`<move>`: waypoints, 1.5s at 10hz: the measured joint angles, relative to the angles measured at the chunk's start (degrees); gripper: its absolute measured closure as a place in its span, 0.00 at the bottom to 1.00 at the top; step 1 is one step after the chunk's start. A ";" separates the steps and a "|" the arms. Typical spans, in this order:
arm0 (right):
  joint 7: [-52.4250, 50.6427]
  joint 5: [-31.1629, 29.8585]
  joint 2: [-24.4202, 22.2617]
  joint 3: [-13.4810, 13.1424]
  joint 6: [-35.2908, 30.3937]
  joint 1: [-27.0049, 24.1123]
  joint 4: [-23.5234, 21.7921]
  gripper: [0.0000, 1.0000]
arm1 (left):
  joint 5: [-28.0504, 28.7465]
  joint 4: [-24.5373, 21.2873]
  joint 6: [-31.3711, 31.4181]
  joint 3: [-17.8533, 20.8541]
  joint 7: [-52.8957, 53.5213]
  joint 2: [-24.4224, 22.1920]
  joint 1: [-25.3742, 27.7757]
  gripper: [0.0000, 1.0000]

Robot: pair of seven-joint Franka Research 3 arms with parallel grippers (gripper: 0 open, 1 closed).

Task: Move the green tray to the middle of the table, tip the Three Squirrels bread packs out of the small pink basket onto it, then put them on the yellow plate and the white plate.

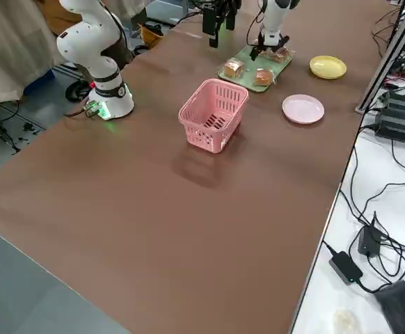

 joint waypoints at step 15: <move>0.09 0.00 0.00 0.27 -0.01 0.02 0.00 0.01 | 0.70 10.11 1.54 2.31 -0.79 3.39 -1.61 0.00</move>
